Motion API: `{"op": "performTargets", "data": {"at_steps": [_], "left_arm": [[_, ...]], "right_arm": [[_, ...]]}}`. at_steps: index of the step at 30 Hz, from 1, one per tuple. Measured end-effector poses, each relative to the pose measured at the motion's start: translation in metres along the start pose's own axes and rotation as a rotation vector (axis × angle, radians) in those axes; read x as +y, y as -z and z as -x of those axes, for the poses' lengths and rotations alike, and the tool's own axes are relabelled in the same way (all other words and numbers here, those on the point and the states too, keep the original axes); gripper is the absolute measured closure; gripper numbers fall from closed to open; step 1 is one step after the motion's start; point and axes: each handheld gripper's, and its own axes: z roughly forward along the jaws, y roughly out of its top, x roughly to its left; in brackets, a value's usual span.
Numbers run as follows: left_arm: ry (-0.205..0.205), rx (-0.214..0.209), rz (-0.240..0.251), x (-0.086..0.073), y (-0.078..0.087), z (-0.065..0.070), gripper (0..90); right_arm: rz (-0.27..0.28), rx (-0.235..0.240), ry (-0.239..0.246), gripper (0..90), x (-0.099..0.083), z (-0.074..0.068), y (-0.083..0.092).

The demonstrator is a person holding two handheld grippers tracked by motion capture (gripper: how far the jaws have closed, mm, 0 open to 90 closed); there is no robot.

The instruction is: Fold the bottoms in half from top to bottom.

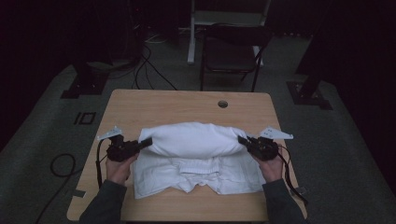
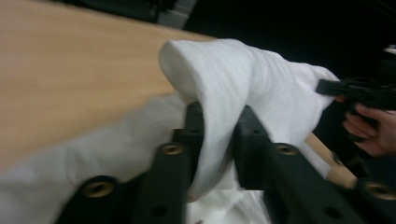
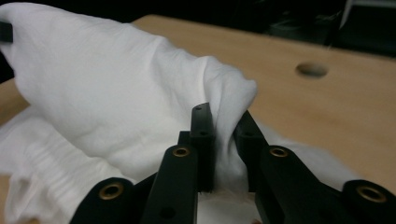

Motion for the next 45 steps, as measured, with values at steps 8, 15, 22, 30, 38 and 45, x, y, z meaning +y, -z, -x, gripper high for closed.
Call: {"op": "performTargets", "data": {"at_steps": [8, 15, 22, 30, 38, 45], "left_arm": [[0.006, 0.069, 0.005, 0.003, 0.009, -0.006, 46.0], [-0.059, 0.118, -0.101, 0.03, -0.029, 0.001, 45.8], [-0.045, 0.087, -0.239, 0.003, -0.048, 0.004, 56.0], [-0.045, 0.072, -0.336, -0.037, -0.045, 0.016, 56.9], [-0.046, 0.132, -0.381, -0.061, -0.054, 0.011, 57.3], [-0.093, 0.2, -0.339, -0.064, -0.06, 0.01, 62.5]], "right_arm": [[0.007, 0.086, -0.066, 46.2, -0.016, 0.01, 0.015], [-0.023, -0.005, -0.073, 51.2, 0.023, 0.003, -0.007], [-0.227, 0.003, -0.048, 65.4, 0.0, -0.009, -0.038], [-0.307, 0.062, -0.056, 73.8, -0.035, -0.03, -0.019], [-0.412, 0.022, -0.069, 74.8, -0.07, -0.035, -0.026], [-0.393, -0.03, 0.012, 74.6, -0.075, -0.039, -0.034]]}}
